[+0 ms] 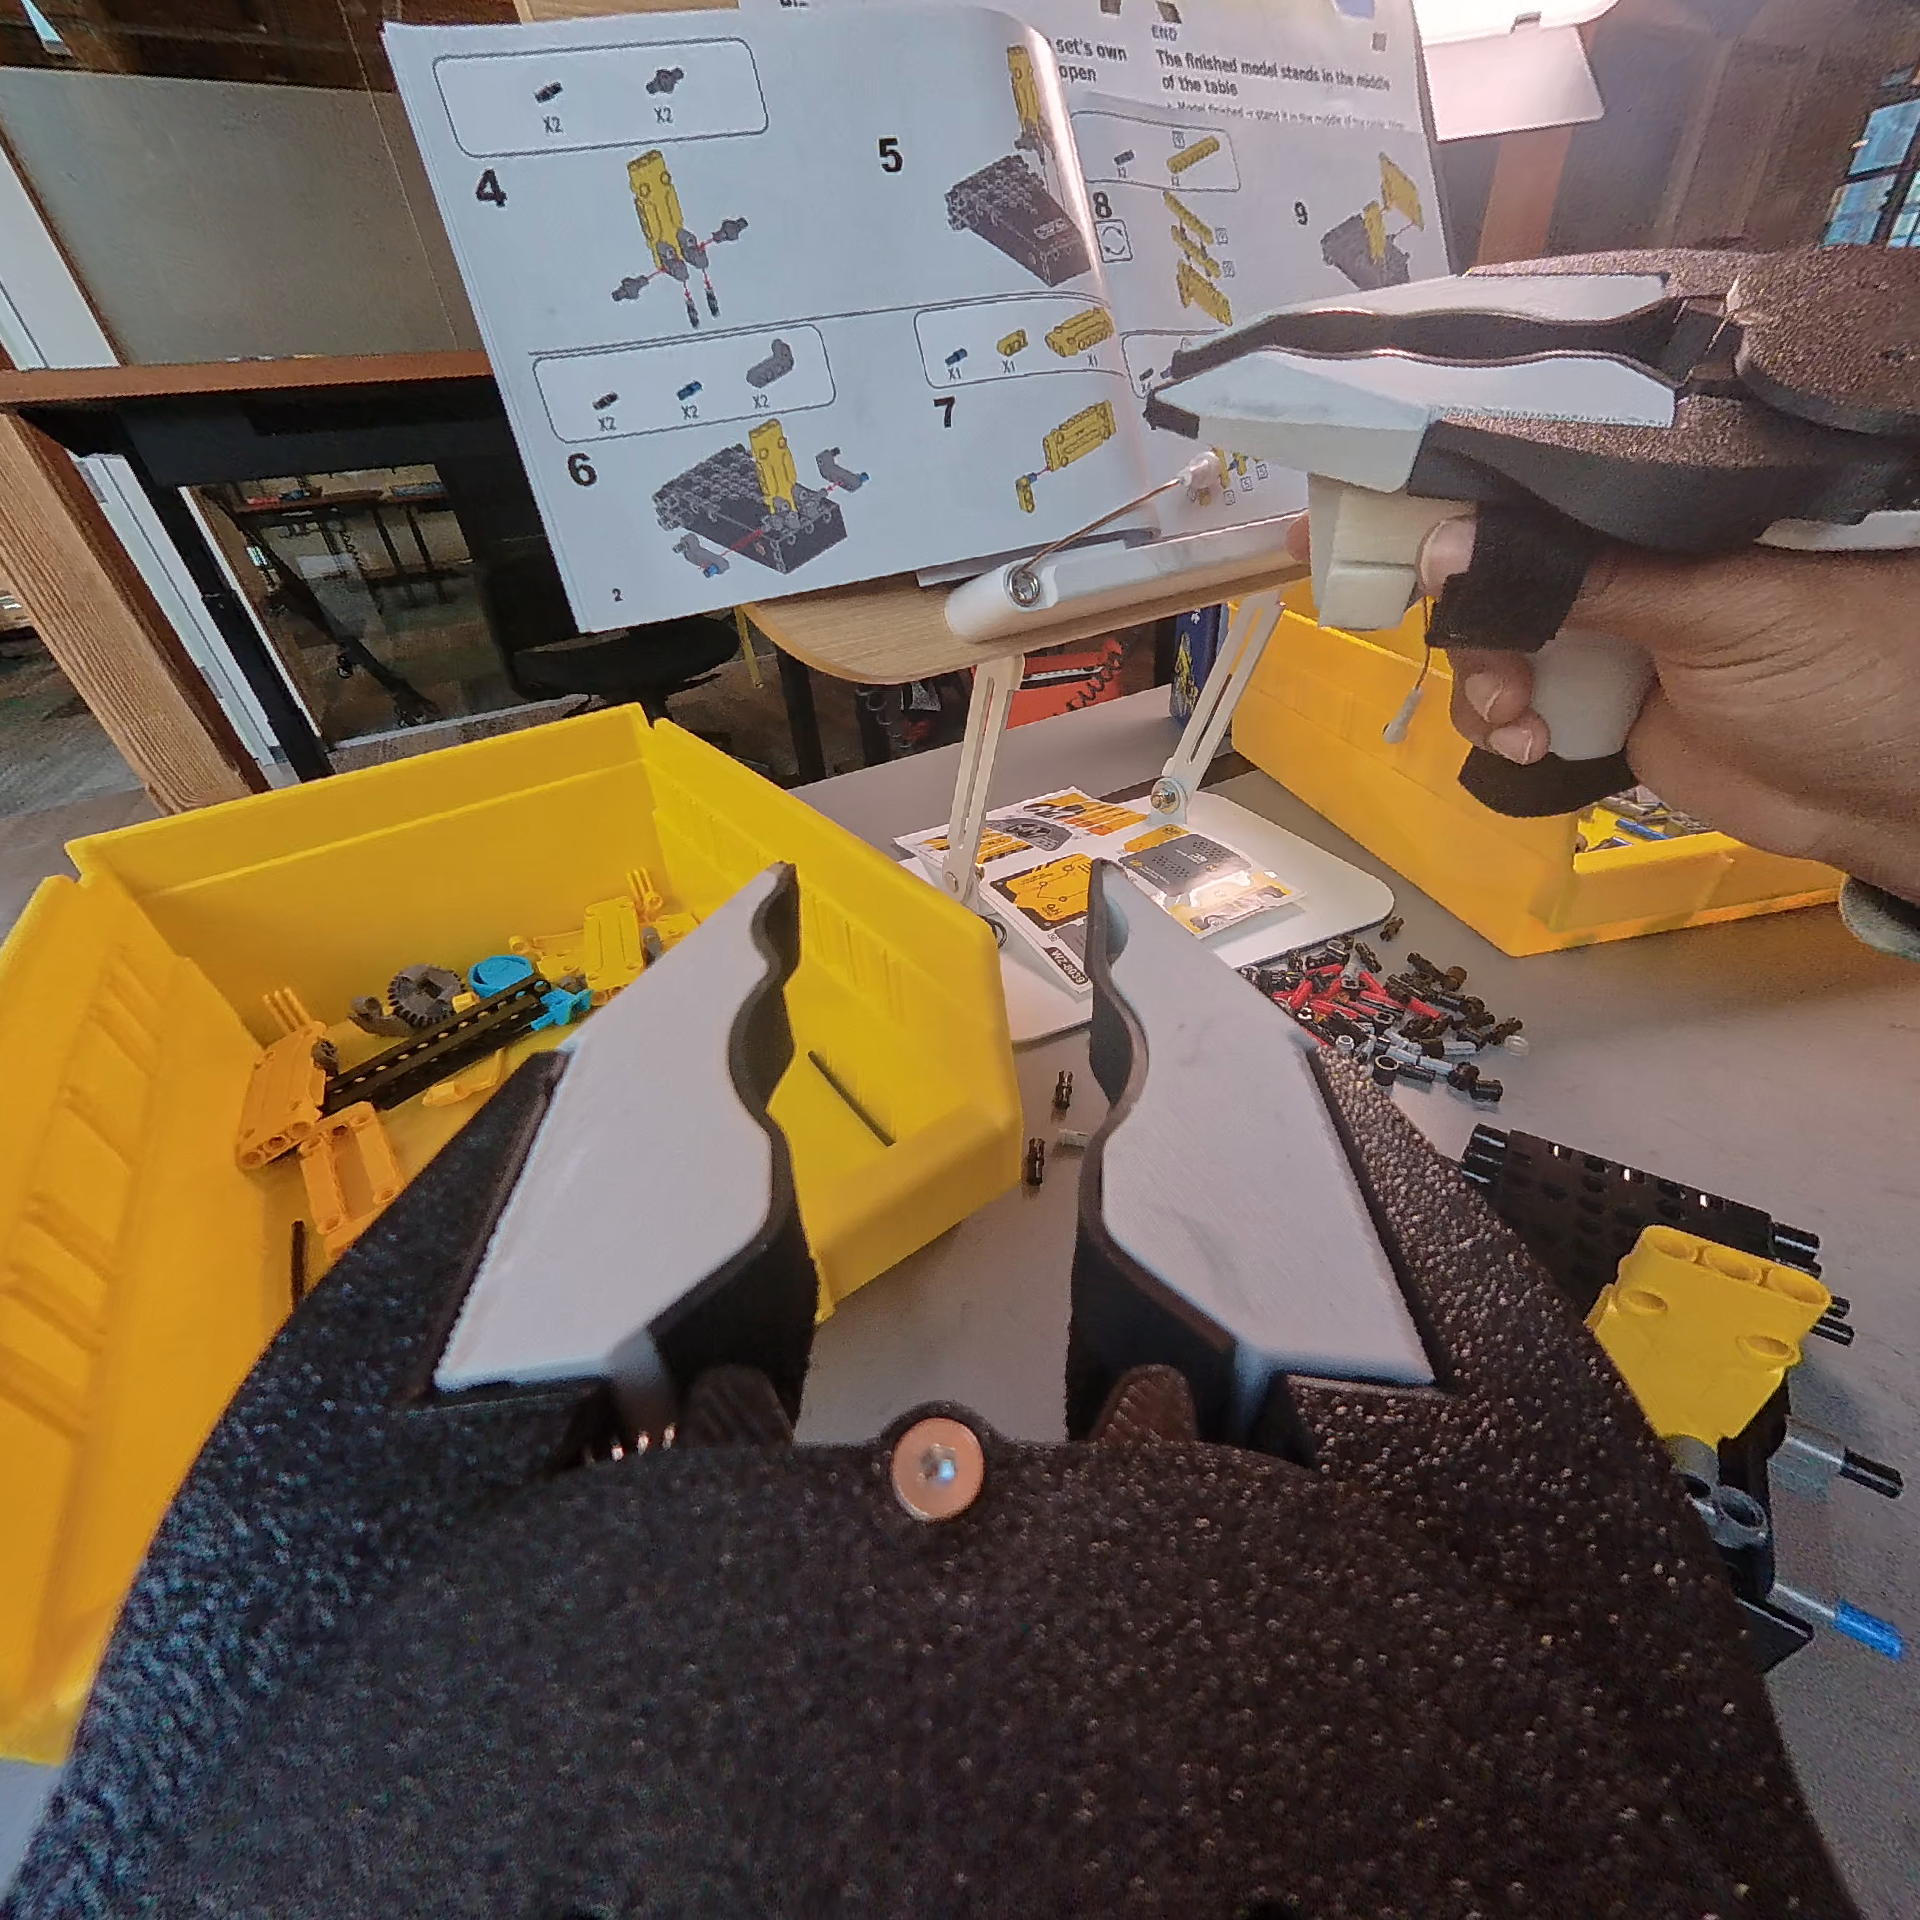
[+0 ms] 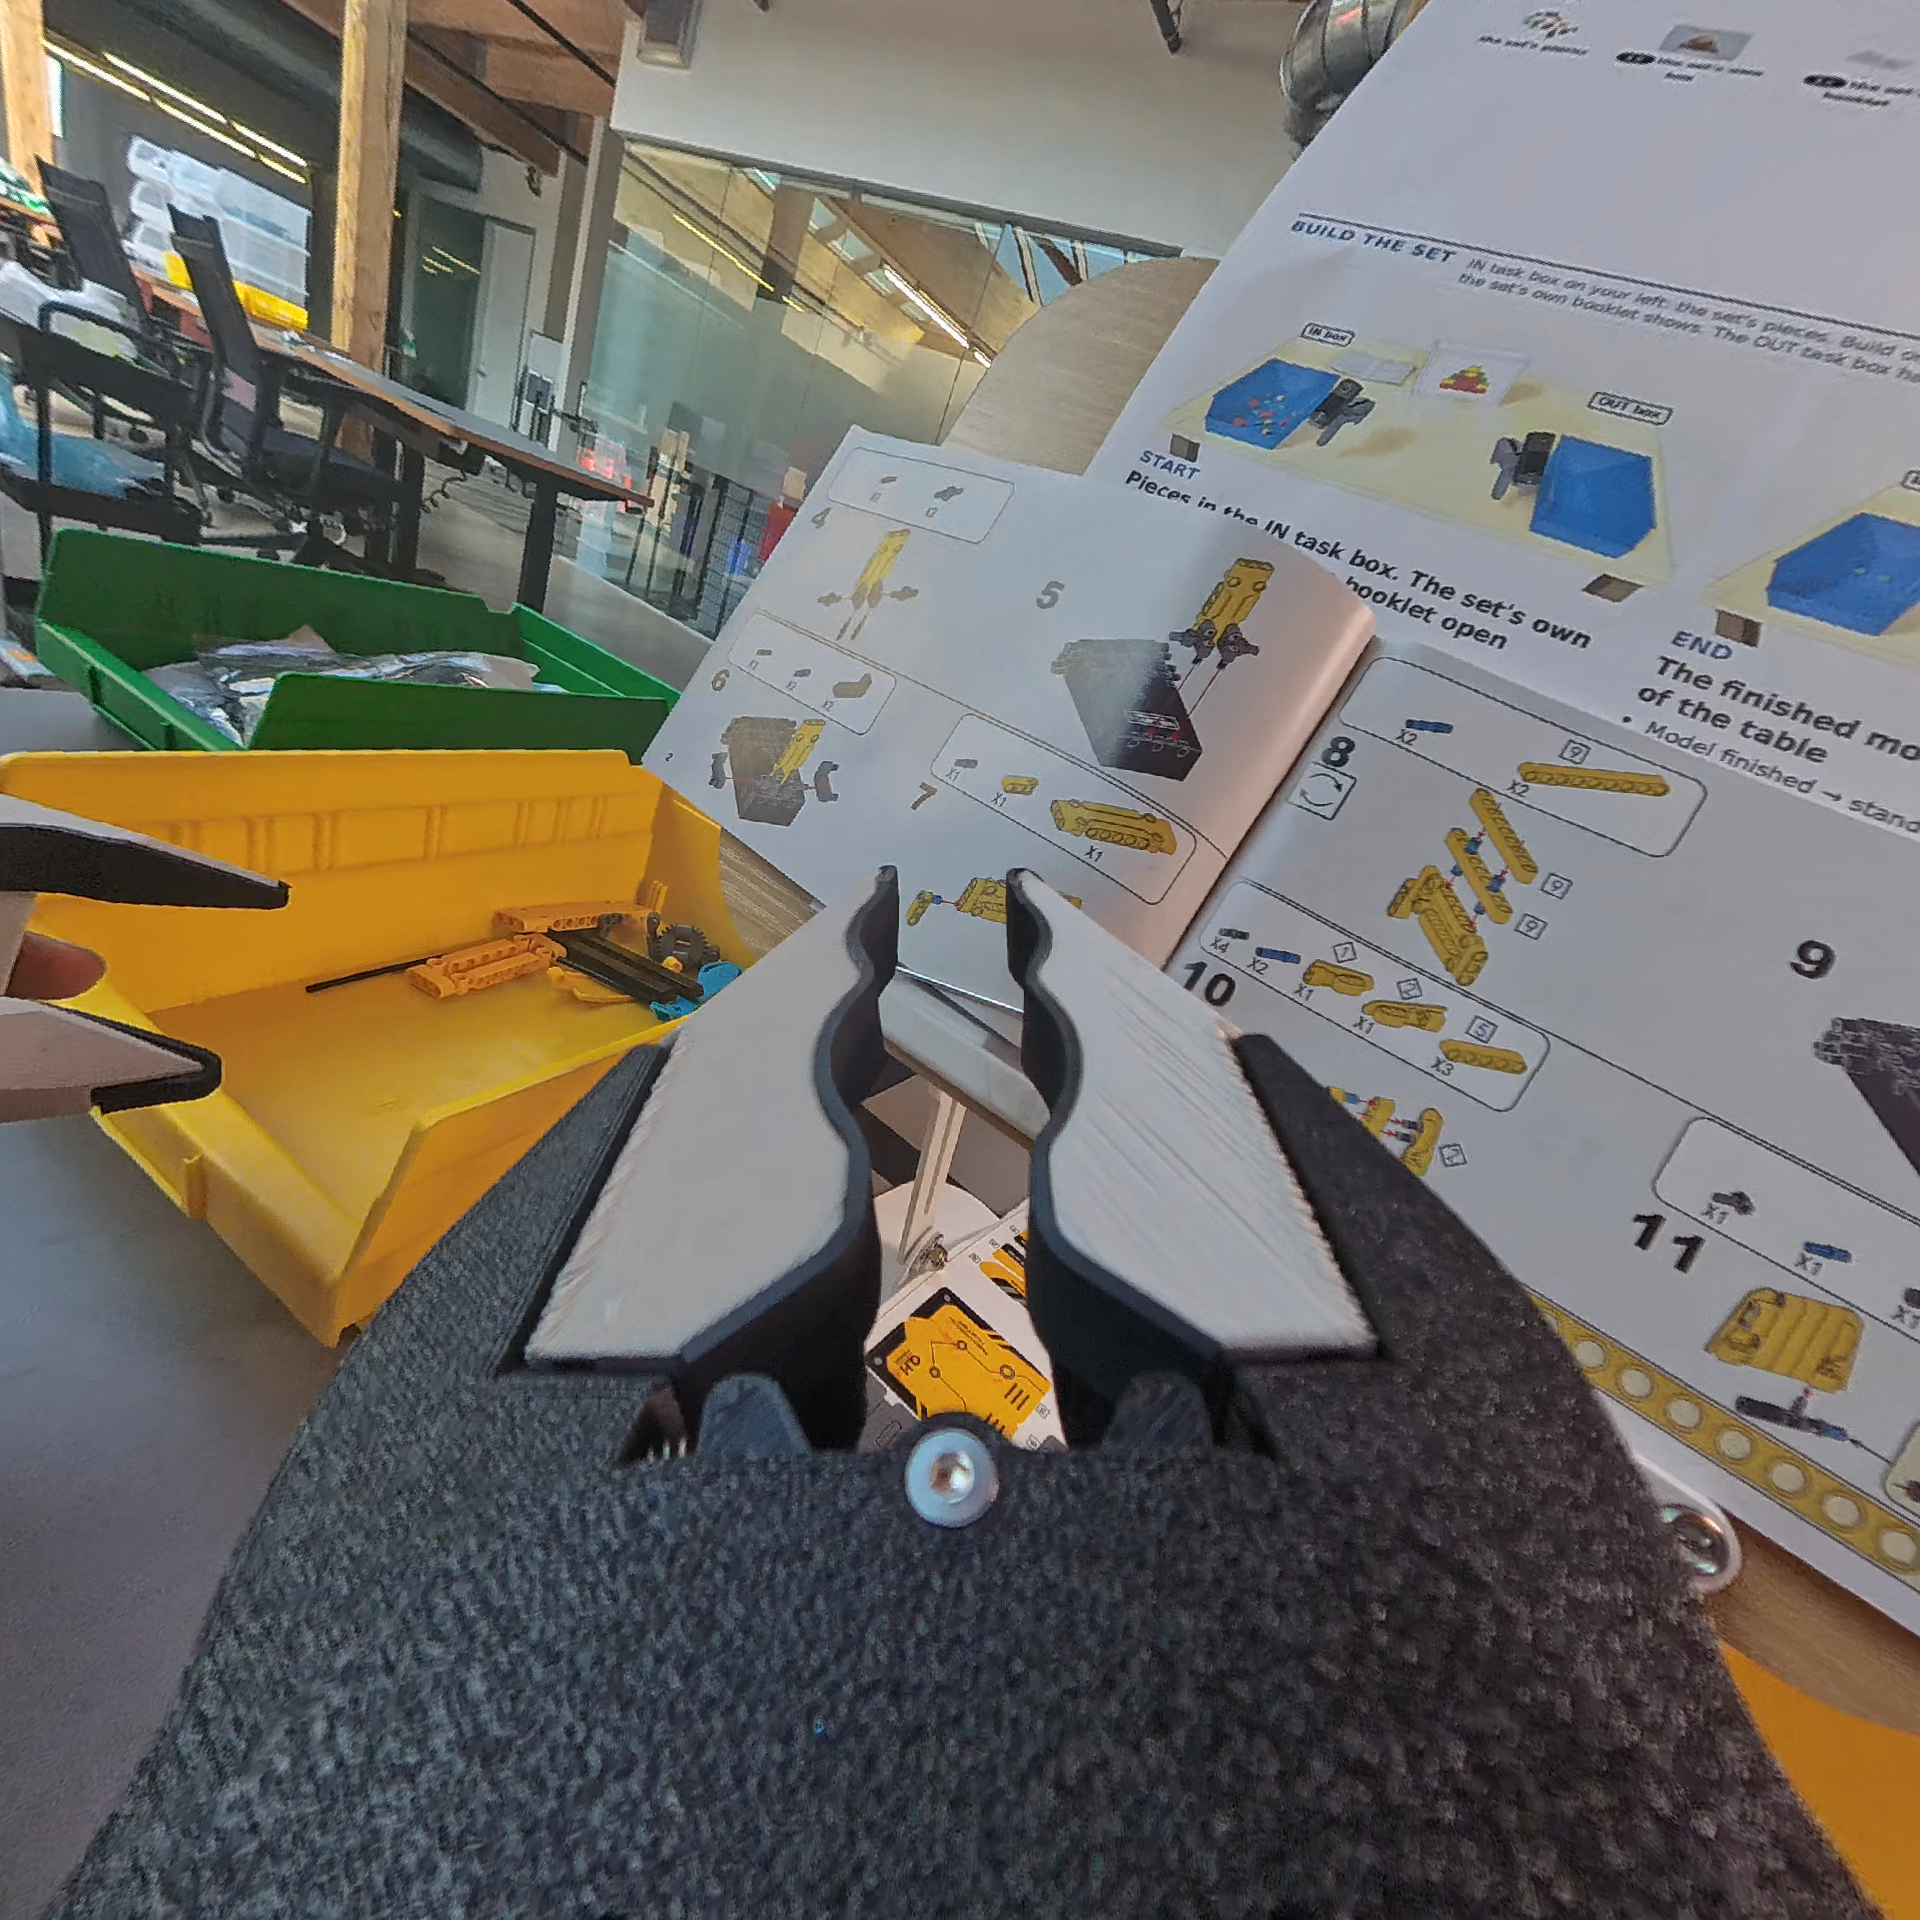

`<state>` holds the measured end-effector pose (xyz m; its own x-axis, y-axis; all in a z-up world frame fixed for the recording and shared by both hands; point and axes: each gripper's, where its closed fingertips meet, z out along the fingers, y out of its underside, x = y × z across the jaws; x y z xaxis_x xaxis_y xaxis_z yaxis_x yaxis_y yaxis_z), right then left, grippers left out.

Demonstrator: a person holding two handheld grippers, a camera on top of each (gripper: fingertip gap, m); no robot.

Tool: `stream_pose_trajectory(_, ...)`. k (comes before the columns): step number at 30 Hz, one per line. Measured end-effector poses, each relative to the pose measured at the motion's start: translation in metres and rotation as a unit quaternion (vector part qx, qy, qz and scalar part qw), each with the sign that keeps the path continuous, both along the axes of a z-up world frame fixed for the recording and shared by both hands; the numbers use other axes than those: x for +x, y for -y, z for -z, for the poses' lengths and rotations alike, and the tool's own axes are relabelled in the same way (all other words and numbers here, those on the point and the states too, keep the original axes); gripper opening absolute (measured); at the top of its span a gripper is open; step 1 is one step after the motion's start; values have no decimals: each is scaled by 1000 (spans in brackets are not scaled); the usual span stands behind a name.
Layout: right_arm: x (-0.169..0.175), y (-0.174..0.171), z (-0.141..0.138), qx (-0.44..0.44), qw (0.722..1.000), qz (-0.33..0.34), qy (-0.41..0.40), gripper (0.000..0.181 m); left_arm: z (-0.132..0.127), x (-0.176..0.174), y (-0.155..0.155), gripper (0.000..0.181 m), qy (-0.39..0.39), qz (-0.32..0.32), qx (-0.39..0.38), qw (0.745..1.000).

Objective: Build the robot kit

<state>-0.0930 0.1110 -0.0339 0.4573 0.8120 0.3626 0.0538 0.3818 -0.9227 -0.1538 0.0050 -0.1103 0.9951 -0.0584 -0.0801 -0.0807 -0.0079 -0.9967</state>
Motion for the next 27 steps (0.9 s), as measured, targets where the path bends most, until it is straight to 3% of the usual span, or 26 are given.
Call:
stream_pose_trajectory(4, -10, 0, -5, -12, 1000, 4, -11, 0, 3, 0, -2, 54, -6, -3, -3, 1000)
stream_pose_trajectory(14, -54, -15, 2, -38, 997, 44, 45, 0, 7, 0, -3, 53, -5, -1, -10, 1000)
stream_pose_trajectory(27, -30, -30, -5, -64, 996, 65, 23, 0, 7, -1, -3, 53, 10, 4, -11, 1000)
